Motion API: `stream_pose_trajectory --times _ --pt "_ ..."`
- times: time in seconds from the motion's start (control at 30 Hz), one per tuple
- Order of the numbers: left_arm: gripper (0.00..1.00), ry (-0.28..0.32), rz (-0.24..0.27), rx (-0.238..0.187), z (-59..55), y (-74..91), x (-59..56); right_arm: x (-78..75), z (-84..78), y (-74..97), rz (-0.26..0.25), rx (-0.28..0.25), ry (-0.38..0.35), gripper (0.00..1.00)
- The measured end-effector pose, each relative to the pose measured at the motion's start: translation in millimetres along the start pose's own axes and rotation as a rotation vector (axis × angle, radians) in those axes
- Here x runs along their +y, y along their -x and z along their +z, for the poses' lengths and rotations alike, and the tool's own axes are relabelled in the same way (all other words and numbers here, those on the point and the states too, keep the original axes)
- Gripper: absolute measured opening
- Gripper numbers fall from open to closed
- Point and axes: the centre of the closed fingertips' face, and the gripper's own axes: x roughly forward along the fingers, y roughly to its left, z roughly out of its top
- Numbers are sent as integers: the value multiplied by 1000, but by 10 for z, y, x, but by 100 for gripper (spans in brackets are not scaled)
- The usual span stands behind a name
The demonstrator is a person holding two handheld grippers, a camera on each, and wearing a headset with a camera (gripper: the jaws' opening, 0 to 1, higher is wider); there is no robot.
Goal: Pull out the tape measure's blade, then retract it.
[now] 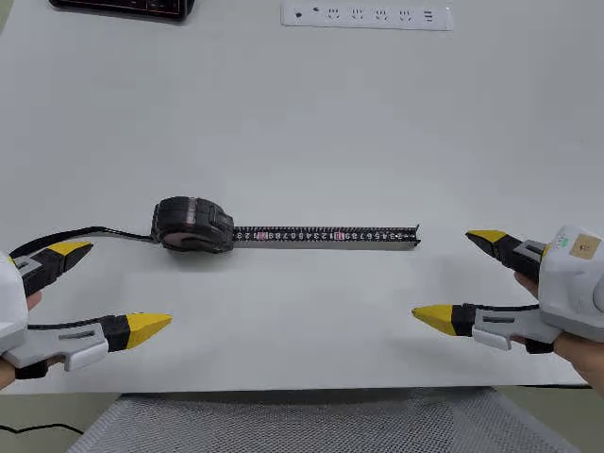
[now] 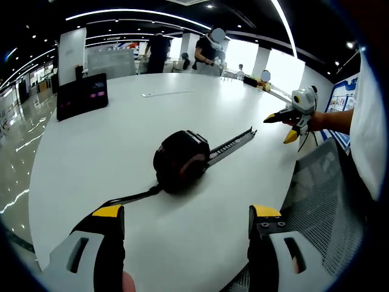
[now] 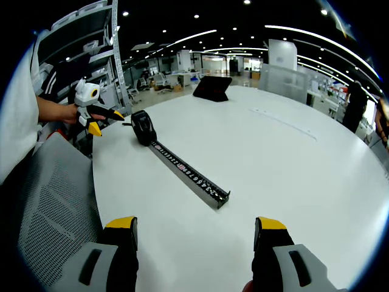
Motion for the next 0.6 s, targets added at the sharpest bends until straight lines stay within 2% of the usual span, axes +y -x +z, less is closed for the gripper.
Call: stream_pose_trajectory --times 0.6 --pt "82 3 -1 -2 6 -3 -3 -9 -2 4 7 2 3 77"
